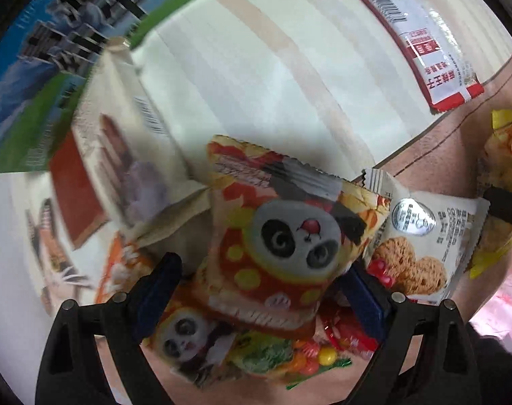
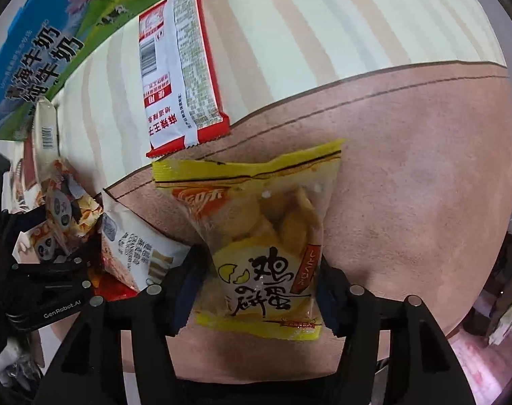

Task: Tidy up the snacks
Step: 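Grasp the yellow chicken-cracker bag with the right tool while the left tool grasps a red panda bag, then carry both bags into the box and open both tools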

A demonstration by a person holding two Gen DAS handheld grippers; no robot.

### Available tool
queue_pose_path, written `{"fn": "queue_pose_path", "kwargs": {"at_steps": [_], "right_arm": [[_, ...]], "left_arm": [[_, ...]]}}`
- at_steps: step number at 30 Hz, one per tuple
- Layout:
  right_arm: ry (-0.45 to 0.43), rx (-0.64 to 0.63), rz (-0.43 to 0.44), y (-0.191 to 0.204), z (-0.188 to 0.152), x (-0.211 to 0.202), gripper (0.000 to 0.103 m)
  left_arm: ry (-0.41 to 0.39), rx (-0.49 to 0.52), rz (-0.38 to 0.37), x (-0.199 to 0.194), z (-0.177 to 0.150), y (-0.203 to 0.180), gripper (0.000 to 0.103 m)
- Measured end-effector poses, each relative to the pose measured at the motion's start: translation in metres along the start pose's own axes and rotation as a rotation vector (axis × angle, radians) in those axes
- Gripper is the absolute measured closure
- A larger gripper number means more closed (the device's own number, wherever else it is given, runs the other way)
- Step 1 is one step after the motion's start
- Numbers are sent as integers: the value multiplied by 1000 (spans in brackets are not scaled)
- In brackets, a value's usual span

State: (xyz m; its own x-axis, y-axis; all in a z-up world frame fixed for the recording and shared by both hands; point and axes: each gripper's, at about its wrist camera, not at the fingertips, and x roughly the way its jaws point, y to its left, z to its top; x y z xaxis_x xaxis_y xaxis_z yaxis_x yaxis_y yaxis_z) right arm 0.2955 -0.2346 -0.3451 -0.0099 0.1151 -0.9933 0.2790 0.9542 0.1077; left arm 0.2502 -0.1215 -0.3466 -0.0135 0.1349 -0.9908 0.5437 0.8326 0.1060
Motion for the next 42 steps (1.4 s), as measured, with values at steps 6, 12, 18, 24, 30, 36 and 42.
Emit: {"fn": "queue_pose_path", "kwargs": {"at_steps": [6, 12, 18, 24, 30, 36, 42], "right_arm": [[-45, -26, -20, 7, -2, -4, 52], [-63, -53, -40, 6, -3, -7, 54], [-49, -41, -42, 3, -2, -4, 49], [-79, -68, -75, 13, -2, 1, 51], [-146, -97, -72, 17, -12, -17, 59], [-215, -103, -11, 20, -13, -56, 60], [-275, -117, 127, 34, 0, -114, 61]], "left_arm": [[8, -322, -240, -2, -11, 33, 27], [13, -481, -302, 6, -27, 42, 27], [5, -441, -226, 15, -12, 35, 27], [-68, -449, -204, -11, -14, 3, 42], [-125, -496, -233, -39, -41, 17, 43], [-200, -534, -274, -82, -58, 34, 43], [-291, -585, -354, -149, -59, 71, 43]]}}
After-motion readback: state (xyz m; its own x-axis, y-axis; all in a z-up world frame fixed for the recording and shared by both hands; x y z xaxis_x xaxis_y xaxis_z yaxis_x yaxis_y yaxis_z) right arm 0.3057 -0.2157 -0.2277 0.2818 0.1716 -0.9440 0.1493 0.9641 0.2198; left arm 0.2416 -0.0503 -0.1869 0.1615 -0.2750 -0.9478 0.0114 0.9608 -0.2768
